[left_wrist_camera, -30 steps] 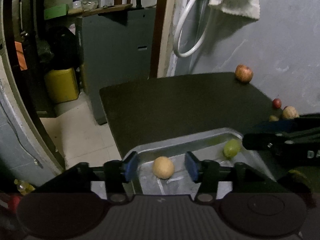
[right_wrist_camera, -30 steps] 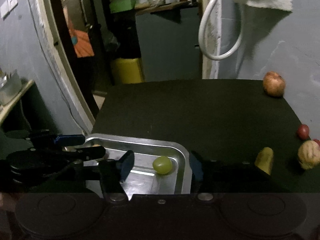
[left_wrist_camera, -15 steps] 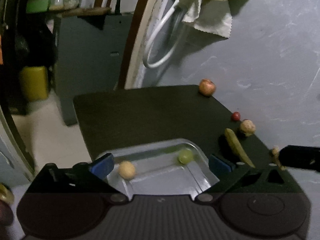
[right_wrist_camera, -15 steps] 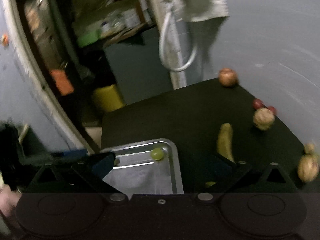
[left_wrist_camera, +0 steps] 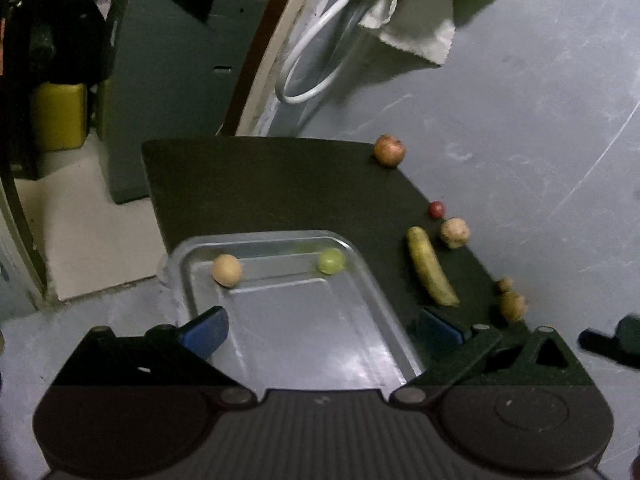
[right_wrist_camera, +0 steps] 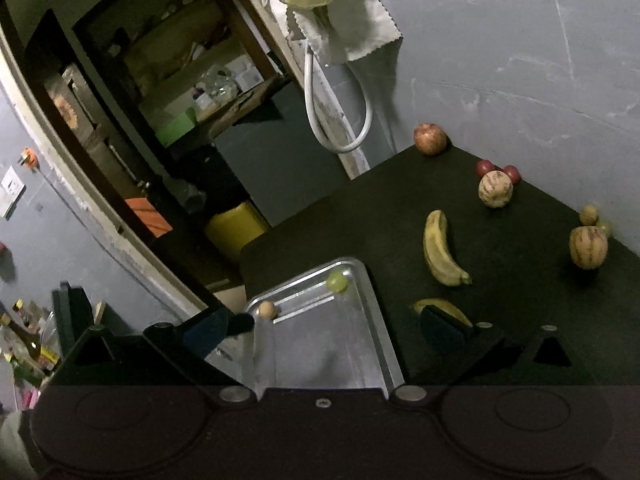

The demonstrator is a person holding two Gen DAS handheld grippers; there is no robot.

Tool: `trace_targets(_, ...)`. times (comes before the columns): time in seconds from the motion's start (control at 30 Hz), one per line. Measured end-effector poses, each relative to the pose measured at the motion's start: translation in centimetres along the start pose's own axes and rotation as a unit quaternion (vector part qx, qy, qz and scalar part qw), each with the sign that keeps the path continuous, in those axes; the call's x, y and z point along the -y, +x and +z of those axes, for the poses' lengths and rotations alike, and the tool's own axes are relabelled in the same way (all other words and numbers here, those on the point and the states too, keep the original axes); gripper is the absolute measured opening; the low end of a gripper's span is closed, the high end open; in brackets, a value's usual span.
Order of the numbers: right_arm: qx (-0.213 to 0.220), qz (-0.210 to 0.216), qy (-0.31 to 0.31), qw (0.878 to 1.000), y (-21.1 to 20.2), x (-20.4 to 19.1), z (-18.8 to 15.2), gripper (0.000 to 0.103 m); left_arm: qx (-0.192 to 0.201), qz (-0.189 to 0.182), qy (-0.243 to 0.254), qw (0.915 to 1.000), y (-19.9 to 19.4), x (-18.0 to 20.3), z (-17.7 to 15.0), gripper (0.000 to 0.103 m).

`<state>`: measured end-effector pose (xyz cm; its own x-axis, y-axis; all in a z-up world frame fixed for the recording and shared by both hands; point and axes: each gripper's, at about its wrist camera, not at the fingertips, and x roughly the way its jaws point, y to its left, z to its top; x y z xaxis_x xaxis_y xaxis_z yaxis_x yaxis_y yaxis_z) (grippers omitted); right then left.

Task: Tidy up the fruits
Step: 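Lift both tools away from the tray toward the remaining fruit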

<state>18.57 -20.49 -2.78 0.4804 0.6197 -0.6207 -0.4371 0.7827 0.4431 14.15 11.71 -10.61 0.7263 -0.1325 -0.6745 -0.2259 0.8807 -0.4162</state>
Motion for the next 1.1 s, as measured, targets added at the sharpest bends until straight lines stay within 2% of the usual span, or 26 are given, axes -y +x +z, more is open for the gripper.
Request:
trace_targets(0.17,0.014,-0.039,-0.067,0.997,-3.5,-0.3,-1.4,0.102,0.024,0.037,0.036,0.9984,-3.1,4.1,-0.9,0.103)
trace_targets(0.23,0.033,-0.071,-0.127,0.989,-5.6,-0.9,-2.4,0.102,0.027,0.04,0.041,0.998,-4.2,5.8,-1.1,0.103)
trace_targets(0.3,0.047,-0.109,-0.186,0.975,-7.3,-1.3,-3.6,0.102,0.034,0.029,0.04,0.9982,-5.5,7.2,-1.4,0.103)
trace_targets(0.4,0.076,-0.129,-0.223,0.963,-10.2,-1.1,-5.1,0.102,0.059,0.03,0.063,0.9958,-7.5,9.7,-2.0,0.103)
trace_targets(0.5,0.114,-0.131,-0.204,0.964,-13.2,0.4,-5.8,0.102,0.077,0.029,0.084,0.9931,-9.1,12.0,-2.8,0.103)
trace_targets(0.6,0.117,-0.113,-0.17,0.972,-14.9,2.5,-6.4,0.102,0.083,0.032,0.098,0.9912,-10.3,13.7,-3.9,0.103)
trace_targets(0.8,0.139,-0.095,-0.117,0.979,-17.5,4.9,-7.3,0.102,0.076,0.045,0.12,0.9888,-11.2,16.3,-6.0,0.103)
trace_targets(0.93,0.149,-0.086,-0.066,0.983,-18.5,6.8,-7.4,0.102,0.072,0.04,0.141,0.9866,-11.9,17.6,-7.0,0.103)
trace_targets(1.1,0.163,-0.093,-0.033,0.982,-19.4,8.0,-7.6,0.102,0.061,0.038,0.157,0.985,-11.7,18.5,-8.1,0.103)
